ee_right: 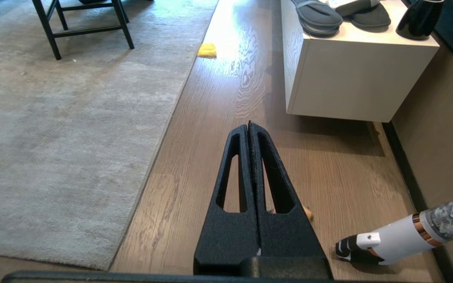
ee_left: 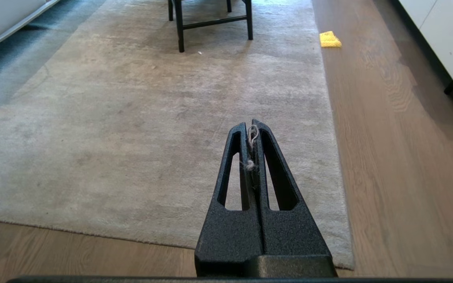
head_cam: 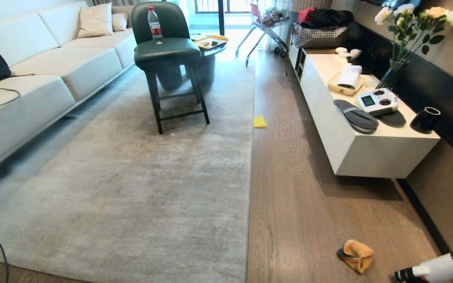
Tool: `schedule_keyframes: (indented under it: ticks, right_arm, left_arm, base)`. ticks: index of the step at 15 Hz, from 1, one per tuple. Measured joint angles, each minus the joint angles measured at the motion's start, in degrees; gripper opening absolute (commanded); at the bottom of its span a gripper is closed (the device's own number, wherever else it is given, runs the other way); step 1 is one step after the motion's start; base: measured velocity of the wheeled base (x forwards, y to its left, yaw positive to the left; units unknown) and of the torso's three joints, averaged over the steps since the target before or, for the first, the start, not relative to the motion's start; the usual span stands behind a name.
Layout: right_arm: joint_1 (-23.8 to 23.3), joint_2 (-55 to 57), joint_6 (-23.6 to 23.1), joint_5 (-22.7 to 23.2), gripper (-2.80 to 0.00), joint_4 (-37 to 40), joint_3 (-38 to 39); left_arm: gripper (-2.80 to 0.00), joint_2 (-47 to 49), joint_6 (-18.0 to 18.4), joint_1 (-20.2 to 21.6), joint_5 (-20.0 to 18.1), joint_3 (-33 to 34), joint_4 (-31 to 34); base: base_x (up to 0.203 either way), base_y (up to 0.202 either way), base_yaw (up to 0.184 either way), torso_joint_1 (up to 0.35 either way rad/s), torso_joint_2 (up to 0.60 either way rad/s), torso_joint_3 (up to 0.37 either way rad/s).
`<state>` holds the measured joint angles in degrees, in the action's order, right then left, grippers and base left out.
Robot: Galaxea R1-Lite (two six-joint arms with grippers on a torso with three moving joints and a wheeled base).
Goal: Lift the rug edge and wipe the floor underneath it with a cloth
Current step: Lift up the carpet
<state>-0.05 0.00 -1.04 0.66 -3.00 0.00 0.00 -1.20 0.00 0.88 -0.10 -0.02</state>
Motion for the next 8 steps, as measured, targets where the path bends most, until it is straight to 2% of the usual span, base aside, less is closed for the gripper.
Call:
schedule_keyframes:
  ticks: [1, 2, 8]
  right_arm:
    - [0.0, 0.0, 0.0, 0.0, -2.80, 0.0, 0.0]
    - [0.0, 0.0, 0.0, 0.0, -2.80, 0.0, 0.0]
    - [0.0, 0.0, 0.0, 0.0, -2.80, 0.0, 0.0]
  left_arm:
    - [-2.80, 0.0, 0.0, 0.0, 0.0, 0.0, 0.0]
    - [-2.80, 0.0, 0.0, 0.0, 0.0, 0.0, -0.1]
    - [-2.80, 0.0, 0.0, 0.0, 0.0, 0.0, 0.0]
  base:
    - [0.000, 0.000, 0.000, 0.002, 0.26, 0.318]
    - [0.000, 0.000, 0.000, -0.002, 0.00, 0.078]
    - [0.000, 0.000, 0.000, 0.000, 0.00, 0.000]
